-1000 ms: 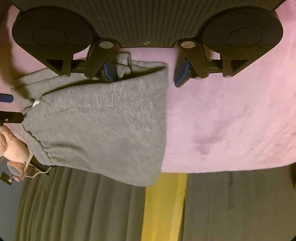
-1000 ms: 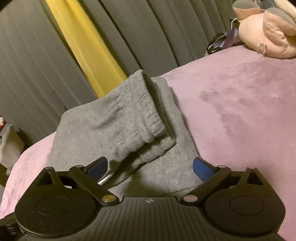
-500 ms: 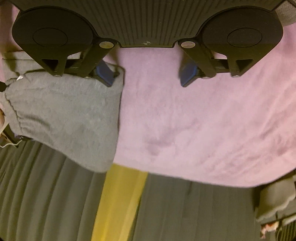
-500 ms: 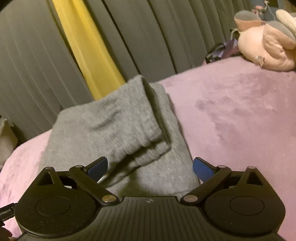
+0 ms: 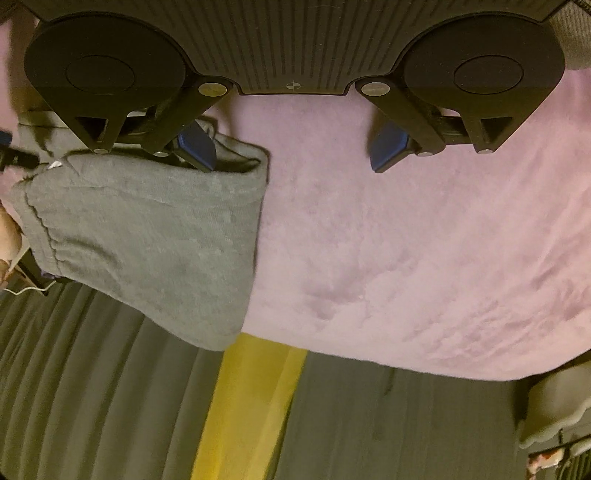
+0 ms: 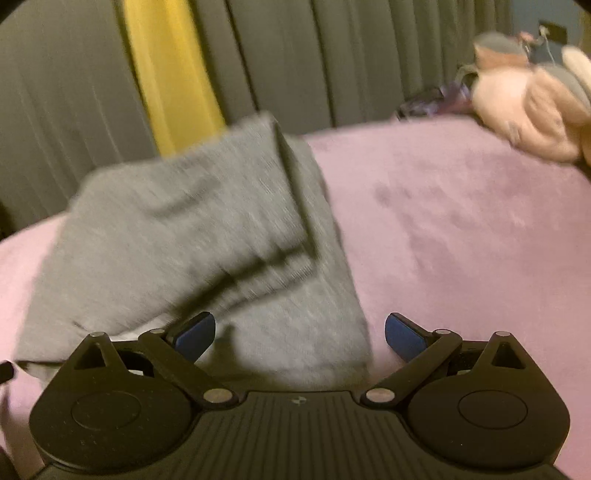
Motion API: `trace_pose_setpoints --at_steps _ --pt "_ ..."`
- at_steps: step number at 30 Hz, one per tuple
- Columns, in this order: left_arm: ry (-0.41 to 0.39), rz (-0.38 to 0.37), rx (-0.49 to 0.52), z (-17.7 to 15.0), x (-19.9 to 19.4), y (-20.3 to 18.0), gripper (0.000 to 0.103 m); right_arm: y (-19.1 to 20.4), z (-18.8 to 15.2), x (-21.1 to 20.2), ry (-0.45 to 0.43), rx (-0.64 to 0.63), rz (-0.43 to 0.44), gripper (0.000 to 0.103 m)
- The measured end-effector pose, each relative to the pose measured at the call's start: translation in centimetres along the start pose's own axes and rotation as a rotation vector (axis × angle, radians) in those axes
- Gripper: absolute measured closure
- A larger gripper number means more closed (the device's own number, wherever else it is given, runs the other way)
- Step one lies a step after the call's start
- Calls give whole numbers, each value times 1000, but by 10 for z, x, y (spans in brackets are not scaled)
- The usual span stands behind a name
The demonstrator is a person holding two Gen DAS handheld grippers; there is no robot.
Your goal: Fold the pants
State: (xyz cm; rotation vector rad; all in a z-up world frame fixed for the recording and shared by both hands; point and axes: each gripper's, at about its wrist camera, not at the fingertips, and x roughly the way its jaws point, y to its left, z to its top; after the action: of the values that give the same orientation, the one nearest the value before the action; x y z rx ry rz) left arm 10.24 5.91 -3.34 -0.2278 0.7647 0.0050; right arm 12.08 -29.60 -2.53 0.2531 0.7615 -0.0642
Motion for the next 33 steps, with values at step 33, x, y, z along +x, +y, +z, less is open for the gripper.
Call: trace_pose_setpoints --at_steps 33 --pt "72 -60 187 -31 -27 -37 3 64 -60 -48 33 -270 -15 4"
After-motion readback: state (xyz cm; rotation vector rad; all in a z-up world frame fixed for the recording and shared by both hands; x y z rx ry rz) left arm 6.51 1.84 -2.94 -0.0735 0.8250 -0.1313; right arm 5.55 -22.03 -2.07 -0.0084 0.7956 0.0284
